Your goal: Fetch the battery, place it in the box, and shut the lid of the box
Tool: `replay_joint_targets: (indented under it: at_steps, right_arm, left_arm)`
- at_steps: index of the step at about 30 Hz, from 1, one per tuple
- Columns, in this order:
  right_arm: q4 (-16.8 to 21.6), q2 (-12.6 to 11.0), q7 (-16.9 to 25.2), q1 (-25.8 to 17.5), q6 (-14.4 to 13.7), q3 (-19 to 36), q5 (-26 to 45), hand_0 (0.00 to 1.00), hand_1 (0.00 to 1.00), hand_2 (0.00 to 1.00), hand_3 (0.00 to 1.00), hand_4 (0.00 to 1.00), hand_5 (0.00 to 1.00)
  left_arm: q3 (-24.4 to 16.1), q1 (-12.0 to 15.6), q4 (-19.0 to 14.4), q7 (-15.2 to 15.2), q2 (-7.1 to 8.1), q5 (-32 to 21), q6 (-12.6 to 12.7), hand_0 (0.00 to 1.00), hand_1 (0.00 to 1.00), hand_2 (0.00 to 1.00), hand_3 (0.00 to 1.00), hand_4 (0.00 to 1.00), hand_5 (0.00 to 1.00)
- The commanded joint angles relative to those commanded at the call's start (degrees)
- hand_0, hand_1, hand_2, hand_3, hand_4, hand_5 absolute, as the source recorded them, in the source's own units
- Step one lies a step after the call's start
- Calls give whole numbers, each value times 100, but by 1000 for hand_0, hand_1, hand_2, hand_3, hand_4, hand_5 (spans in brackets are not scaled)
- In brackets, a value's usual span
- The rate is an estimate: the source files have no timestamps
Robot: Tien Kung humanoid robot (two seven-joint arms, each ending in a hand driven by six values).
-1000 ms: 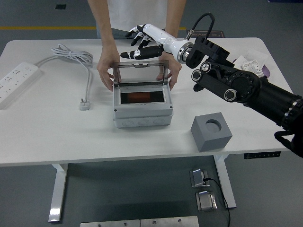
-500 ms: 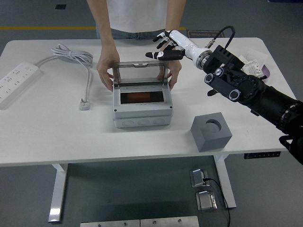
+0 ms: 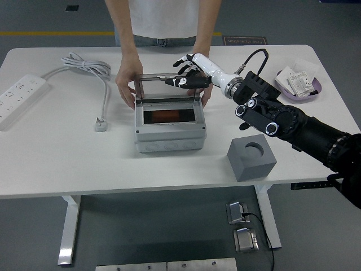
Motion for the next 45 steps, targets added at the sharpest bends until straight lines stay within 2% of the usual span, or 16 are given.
replay_joint_targets:
  at_steps: [5, 12, 17, 25, 30, 39, 42, 45]
  right_arm:
    - [343, -151, -81, -71, -51, 98, -280, 697, 606, 668, 731, 958, 608]
    - [1042, -474, -271, -222, -87, 248, -766, 696, 602, 667, 728, 956, 612]
    - [1594, -699, -435, -344, -70, 340, -1063, 687, 600, 670, 723, 947, 611]
    - [2280, -923, -670, -577, 6, 456, -1411, 685, 599, 672, 719, 942, 614]
    - [2543, -1035, -766, -729, 56, 580, -1565, 683, 589, 671, 719, 939, 613]
    - [2597, -1203, -855, -909, 184, 1061, -1727, 668, 573, 665, 714, 936, 618]
    - [2752, -1336, -1006, -1070, 345, 1398, -2000, 668, 573, 665, 714, 936, 618]
    - [3081, -1562, -1287, -1381, 616, 1843, -2391, 654, 550, 654, 704, 932, 617]
  left_arm:
    - [31, 38, 1, -14, -8, -65, 8, 628, 703, 636, 591, 644, 151]
    - [124, 87, 1, -50, -23, -225, 21, 627, 703, 636, 592, 643, 150]
    - [176, 119, 1, -69, -33, -315, 26, 627, 703, 636, 592, 643, 150]
    - [236, 160, 0, -86, -69, -411, 28, 627, 703, 636, 592, 643, 148]
    - [247, 188, -1, -85, -94, -433, 23, 627, 703, 636, 592, 643, 148]
    - [279, 188, -1, -96, -112, -479, 22, 627, 703, 636, 592, 642, 147]
    - [270, 202, 1, -92, -119, -481, 21, 627, 703, 636, 592, 642, 147]
    - [268, 231, 5, -92, -124, -508, 20, 627, 701, 636, 592, 643, 146]
